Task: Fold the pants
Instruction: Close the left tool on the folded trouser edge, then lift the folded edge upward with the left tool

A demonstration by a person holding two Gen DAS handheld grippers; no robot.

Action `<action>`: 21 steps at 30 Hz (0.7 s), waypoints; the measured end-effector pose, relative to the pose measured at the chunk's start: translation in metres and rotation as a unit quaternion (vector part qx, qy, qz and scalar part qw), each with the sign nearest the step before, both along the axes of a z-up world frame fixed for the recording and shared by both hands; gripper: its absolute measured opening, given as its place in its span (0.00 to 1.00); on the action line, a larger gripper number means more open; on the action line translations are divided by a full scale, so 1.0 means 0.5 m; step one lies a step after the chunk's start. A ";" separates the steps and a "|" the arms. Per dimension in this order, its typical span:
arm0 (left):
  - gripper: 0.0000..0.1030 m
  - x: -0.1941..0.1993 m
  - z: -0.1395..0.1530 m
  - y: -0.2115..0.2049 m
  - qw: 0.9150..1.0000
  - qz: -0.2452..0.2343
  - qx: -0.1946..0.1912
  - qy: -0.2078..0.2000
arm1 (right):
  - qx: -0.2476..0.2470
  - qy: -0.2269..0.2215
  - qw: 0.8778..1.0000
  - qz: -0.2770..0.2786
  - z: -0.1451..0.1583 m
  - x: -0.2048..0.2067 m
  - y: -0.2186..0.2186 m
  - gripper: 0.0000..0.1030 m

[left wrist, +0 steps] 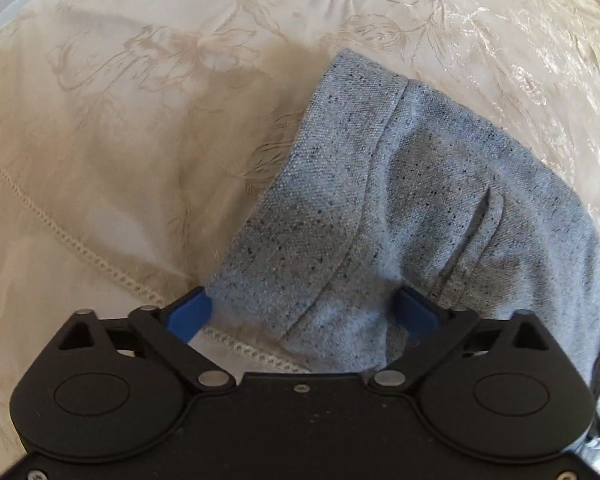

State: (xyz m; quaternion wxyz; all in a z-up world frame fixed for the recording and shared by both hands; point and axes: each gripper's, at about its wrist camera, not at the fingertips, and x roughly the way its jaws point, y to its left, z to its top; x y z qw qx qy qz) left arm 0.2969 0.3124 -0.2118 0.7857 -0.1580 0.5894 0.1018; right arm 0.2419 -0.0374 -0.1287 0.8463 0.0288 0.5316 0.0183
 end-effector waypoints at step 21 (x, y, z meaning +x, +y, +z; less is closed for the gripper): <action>0.44 -0.020 0.153 -0.032 0.987 -0.089 0.033 -0.127 | -0.031 -0.012 0.999 0.008 -0.008 0.109 0.059 0.20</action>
